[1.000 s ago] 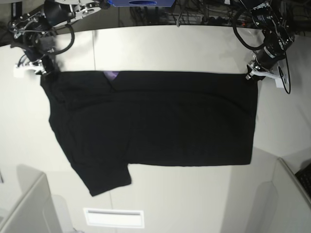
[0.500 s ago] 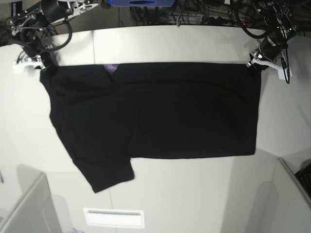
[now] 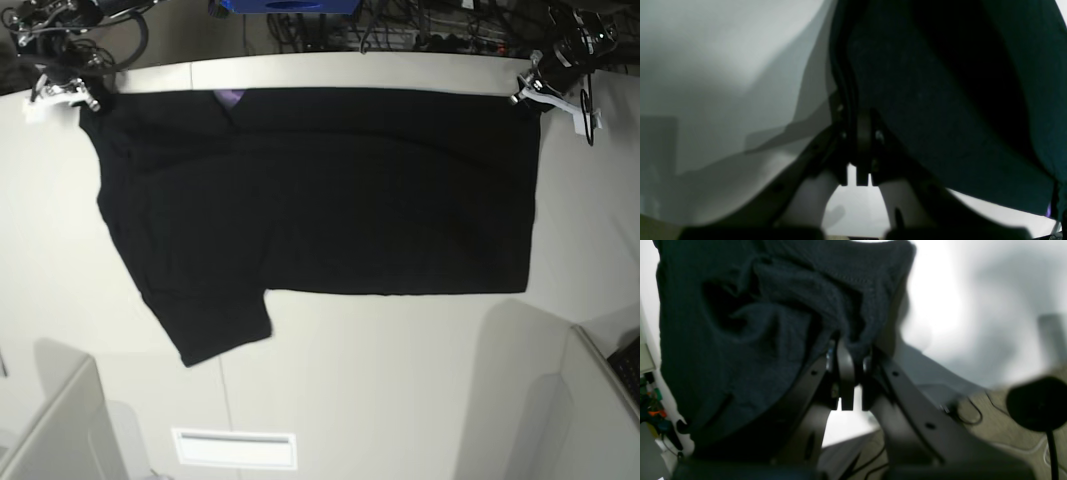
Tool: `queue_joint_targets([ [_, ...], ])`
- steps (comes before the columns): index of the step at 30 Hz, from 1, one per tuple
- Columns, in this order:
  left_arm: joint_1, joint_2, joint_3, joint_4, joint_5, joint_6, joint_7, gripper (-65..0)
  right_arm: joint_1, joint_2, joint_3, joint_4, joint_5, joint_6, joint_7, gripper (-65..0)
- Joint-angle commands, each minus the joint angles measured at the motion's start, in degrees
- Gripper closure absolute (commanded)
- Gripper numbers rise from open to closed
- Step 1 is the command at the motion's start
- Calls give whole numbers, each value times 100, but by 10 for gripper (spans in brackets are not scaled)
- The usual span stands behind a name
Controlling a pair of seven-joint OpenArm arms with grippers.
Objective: Fold the T-shirt properly
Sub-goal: 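Pull the shirt edge further toward the robot with both grippers, then release the edge and move the right gripper to the sleeve side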
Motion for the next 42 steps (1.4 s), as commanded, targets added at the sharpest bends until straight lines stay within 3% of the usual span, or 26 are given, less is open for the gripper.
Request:
queue_joint_targets([
  [1,90,-82,-52,109,-70,-30,-73,0,8,82,10,144,106,13,60,0],
  [21,345,-82,-61,109,-70,-12,-73,0,-159,74,10,179,106,13,60,0],
  [26,353,-82,-61,109,-70,-3,-73,0,-150,74,10,179,106,13,-221,0],
  [27,353,-82,-61,109,-70,-3,-73,0,-150,74,10,179,106,13,-221,-26],
  [28,353,-82,-61,109,-70,-3,-73,0,-150,74,10,179,106,13,-221,-104],
  [29,353,-82,-61,109,-70,-3,-73,-61,-150,74,19,179,114,13,-221,-189],
  [30,353,-82,-69,109,-70,-3,-73,-161,-150,74,27,179,114,13,-221,-264],
  [31,353,-82,-69,109,-70,-3,-73,-244,-150,74,89,179,114,13,-221,-314],
  [32,353,-82,-69,109,-70,-3,-73,-347,-141,74,247,179,114,13,-221,-341],
  [35,353,-73,-245,109,-70,-3,-81,-541,-115,74,564,179,114,13,-212,-336],
  [38,318,-73,-579,109,-78,-3,-73,-630,-115,135,731,179,114,13,-203,-335],
  [42,318,-82,-1045,109,-78,-21,-73,-632,8,355,792,241,97,13,-195,-335],
])
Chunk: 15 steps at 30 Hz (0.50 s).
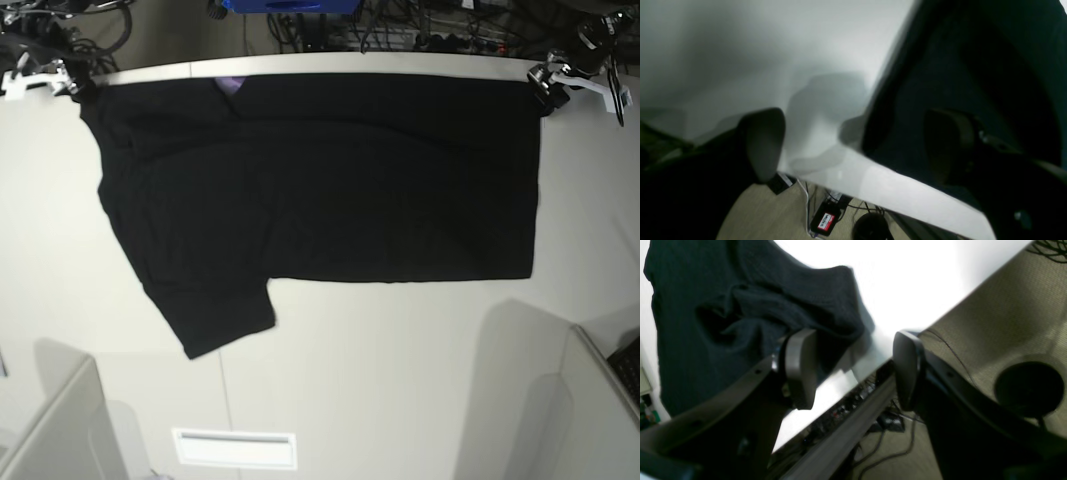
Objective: Fold the T-shirt properly
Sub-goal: 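Release the edge and move the right gripper to the sleeve side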
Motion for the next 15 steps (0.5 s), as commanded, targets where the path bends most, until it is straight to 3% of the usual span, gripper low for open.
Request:
queue_joint_targets([
  [1,60,-90,-187,83,-94,-34,-79,-632,45,134,12,160,160,6,68,-335],
  [5,78,-231,-477,479,-111,-52,-79,-632,459,477,-111,265,125,6,138,-335],
  [10,78,-205,-618,1243,-120,-52,-79,-629,1048,1040,-1034,230,107,-20,261,-335],
  [13,8,-231,-626,1402,-120,-52,-79,-622,1390,1383,-1896,-209,107,-29,850,-335],
  [15,-195,-240,-635,1375,-120,-52,-79,-559,1619,1673,-2581,-825,107,-152,1360,-335],
])
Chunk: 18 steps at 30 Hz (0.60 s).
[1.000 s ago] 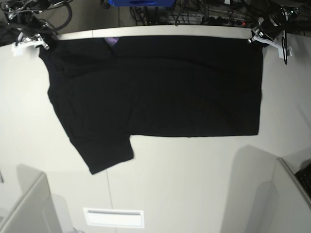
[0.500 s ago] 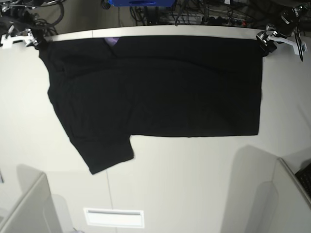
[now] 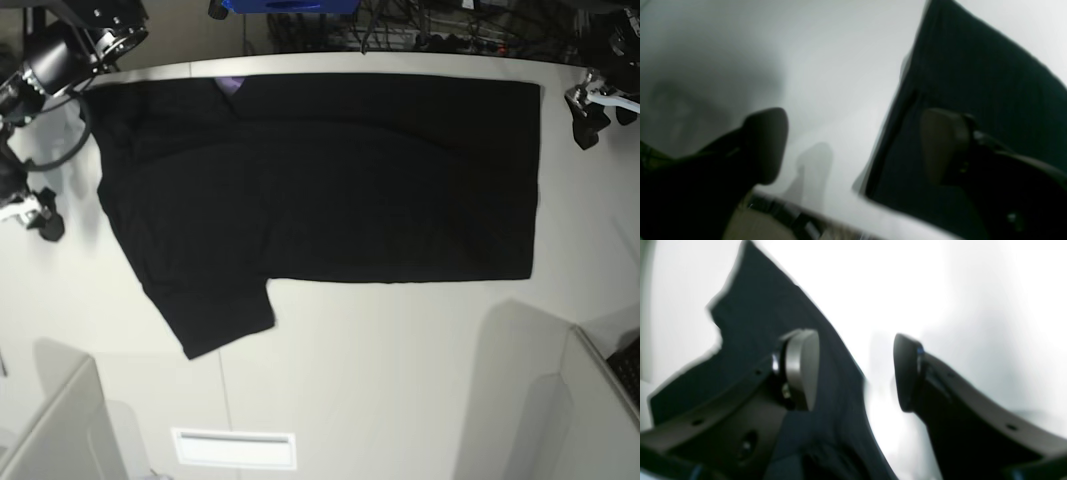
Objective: Fold the T-shirt properly
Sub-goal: 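Release the edge and move the right gripper to the sleeve side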
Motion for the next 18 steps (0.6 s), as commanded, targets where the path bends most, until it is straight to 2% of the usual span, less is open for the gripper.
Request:
queue_joint_targets([
  [1,-59,-93,-39,79,-105,-41,-97,-513,159,277,-273,-217,66,-188,310,-335],
  [4,-94,-252,-30,97,-113,-41,-97,-306,538,558,-1240,-1166,83,-645,1040,-335],
  [7,-138,-269,-12,88,-113,-41,-97,-92,854,620,-1934,-1817,75,-689,1514,-335],
  [8,-191,-269,5,88,-113,-41,-97,-31,933,620,-2128,-1957,75,-689,1646,-335],
  [9,-244,-269,14,79,-96,-41,-88,0,1012,620,-2304,-2098,75,-698,1778,-335],
  [13,-288,-278,199,70,-78,-41,-88,0,1346,602,-3016,-2731,75,-1199,2279,-338],
  [18,-288,-348,718,70,-78,-32,-88,0,1733,620,-3816,-3320,75,-1304,2956,-341],
])
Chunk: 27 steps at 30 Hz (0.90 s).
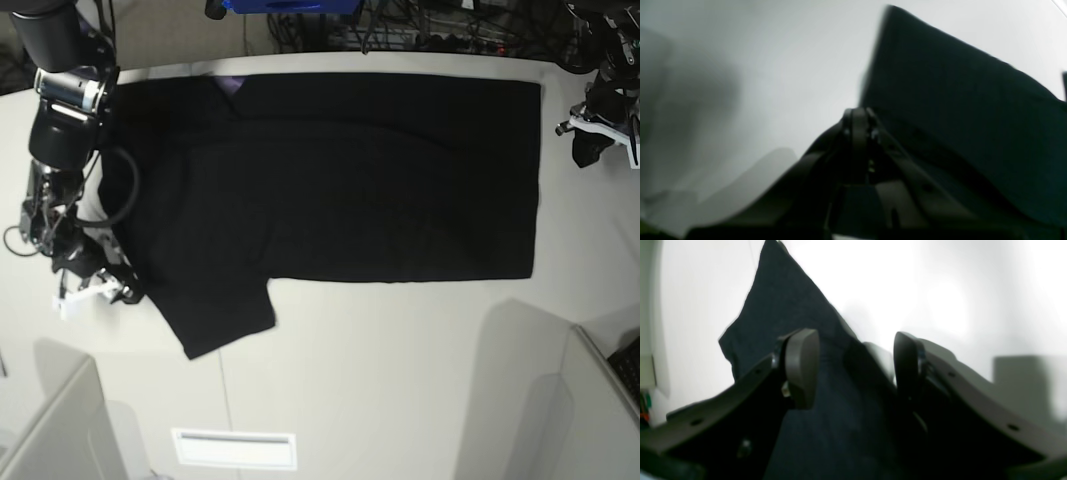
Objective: Fold the T-shirt properly
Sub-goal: 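Release the edge and move the right gripper to the sleeve side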
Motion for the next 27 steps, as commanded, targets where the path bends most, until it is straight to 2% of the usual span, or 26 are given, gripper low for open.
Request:
queue_joint_targets([
  [1,29,-106,-17,81,-70,-27,-125,0,293,139,-79,-40,83,25,209,-341],
  [4,29,-106,19,81,-70,-27,-125,0,663,148,-395,-673,75,16,517,-341],
  [9,38,-106,-25,90,-70,-19,-125,0,1243,253,-1485,-1860,75,16,1159,-341],
  [12,64,-115,-25,81,-70,-19,-125,0,1463,244,-2101,-2167,75,16,1396,-341],
  [20,47,-115,-25,81,-70,-19,-125,0,1753,218,-2989,-2176,83,16,1378,-339],
  [27,29,-115,-25,81,-70,-10,-125,0,1744,218,-3288,-2167,83,60,1176,-335],
])
